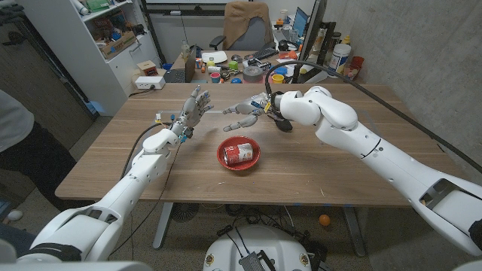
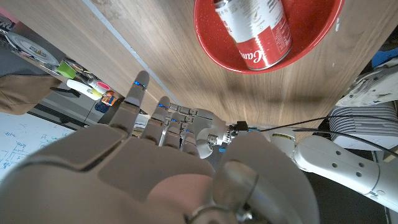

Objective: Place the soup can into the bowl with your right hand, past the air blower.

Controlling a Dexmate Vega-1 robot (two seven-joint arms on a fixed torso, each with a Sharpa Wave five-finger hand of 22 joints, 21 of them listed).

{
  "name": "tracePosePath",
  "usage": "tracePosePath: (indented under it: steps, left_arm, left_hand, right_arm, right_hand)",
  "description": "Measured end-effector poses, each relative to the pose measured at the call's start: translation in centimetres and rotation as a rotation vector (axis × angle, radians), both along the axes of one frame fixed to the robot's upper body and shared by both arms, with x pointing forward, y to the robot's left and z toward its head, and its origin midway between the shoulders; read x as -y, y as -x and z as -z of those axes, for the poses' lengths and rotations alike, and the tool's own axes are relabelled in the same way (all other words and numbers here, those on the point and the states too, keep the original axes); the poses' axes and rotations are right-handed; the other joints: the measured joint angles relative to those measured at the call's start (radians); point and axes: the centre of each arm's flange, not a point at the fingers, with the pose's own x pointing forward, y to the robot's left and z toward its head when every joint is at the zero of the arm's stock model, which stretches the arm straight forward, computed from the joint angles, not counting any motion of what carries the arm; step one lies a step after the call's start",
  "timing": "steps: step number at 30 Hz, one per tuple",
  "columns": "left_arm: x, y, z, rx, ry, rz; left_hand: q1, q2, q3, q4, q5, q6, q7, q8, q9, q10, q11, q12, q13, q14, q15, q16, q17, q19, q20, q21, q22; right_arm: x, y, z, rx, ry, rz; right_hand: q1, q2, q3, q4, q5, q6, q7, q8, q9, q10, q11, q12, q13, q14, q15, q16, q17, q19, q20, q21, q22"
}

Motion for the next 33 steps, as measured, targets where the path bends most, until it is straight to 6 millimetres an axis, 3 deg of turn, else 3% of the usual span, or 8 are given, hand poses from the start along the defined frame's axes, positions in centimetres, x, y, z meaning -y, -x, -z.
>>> tracePosePath:
  steps: [33]
  left_arm:
    - [0.1, 0.1, 0.0, 0.005, 0.003, 0.001]
  left_hand:
    - [0.000, 0.000, -0.007, -0.001, 0.000, -0.004, -0.003, 0.000, 0.000, -0.005, 0.005, 0.000, 0.000, 0.000, 0.000, 0.000, 0.000, 0.002, 0.008, 0.000, 0.000]
  right_arm:
    - [1.9, 1.3, -6.9, 0.152, -0.154, -0.023]
  right_hand:
    - [-0.040, 0.004, -0.021, -0.018, 0.000, 0.006, -0.009, 0.008, -0.005, 0.012, -0.007, 0.008, 0.000, -0.005, 0.005, 0.000, -0.010, -0.012, -0.002, -0.029, 0.000]
